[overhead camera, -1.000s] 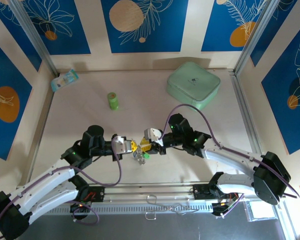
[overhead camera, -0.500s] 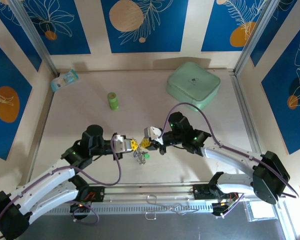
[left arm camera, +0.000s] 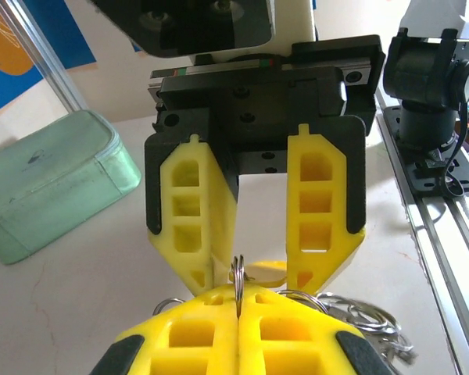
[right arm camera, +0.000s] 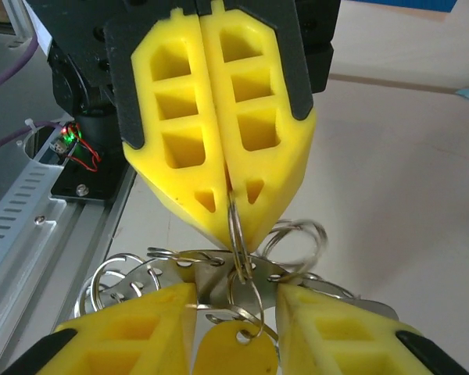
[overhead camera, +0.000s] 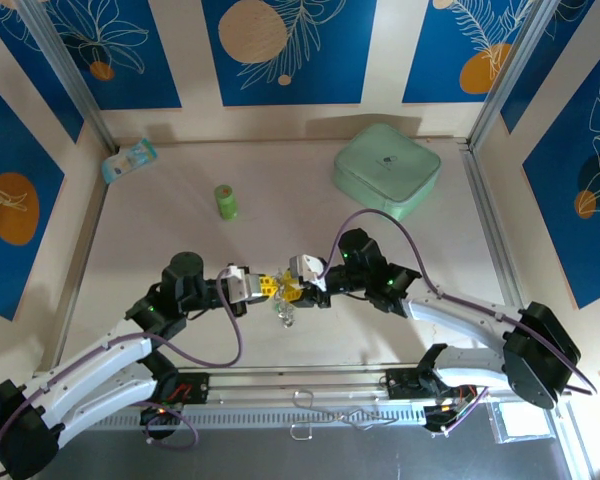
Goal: Put the keys on the keyring
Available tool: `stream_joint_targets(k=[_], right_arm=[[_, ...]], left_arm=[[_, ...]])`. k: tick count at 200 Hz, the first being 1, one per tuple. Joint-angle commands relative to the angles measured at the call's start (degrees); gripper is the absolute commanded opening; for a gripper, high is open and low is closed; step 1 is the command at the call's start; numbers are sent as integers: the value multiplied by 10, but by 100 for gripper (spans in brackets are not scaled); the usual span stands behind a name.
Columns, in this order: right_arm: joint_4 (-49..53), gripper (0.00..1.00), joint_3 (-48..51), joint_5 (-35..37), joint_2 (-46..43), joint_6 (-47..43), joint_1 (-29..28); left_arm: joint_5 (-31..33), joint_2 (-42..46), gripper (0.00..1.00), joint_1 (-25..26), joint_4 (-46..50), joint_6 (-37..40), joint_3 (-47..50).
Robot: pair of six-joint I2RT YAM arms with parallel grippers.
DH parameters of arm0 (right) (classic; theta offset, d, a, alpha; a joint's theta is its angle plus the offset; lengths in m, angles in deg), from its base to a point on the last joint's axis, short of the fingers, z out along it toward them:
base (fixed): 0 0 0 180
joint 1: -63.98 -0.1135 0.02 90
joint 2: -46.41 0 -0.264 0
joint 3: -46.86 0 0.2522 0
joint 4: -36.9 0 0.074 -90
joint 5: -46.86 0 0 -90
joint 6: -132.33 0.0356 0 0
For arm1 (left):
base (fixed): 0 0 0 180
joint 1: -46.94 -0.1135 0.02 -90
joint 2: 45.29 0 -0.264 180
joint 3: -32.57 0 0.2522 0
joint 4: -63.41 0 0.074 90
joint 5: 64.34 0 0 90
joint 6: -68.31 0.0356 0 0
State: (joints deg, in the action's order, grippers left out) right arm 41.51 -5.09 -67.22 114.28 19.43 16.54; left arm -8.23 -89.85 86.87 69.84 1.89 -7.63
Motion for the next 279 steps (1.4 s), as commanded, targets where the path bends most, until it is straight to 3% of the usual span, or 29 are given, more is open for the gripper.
stream_joint_targets(k=[1,45,74,94,153,239,279], right_arm=[[-17,33,6,-4,-13,5,-3],[22,38,10,42,-38,-22,-2],[53,40,6,11,-66,-27,9],[48,38,-5,-17,-65,-18,6],[27,26,-20,-4,-39,-18,-3],[-11,21,-18,1,-23,-7,-12],[7,24,-13,16,-36,-18,-8]], left_arm=[[-24,10,0,3,-37,-10,0],[-32,6,0,3,-37,-2,2],[-33,4,0,3,-40,3,3],[-39,-1,0,3,-44,2,3],[-44,-2,0,3,-48,0,7],[-45,-4,0,3,-46,1,6],[-47,-4,0,3,-42,6,6]])
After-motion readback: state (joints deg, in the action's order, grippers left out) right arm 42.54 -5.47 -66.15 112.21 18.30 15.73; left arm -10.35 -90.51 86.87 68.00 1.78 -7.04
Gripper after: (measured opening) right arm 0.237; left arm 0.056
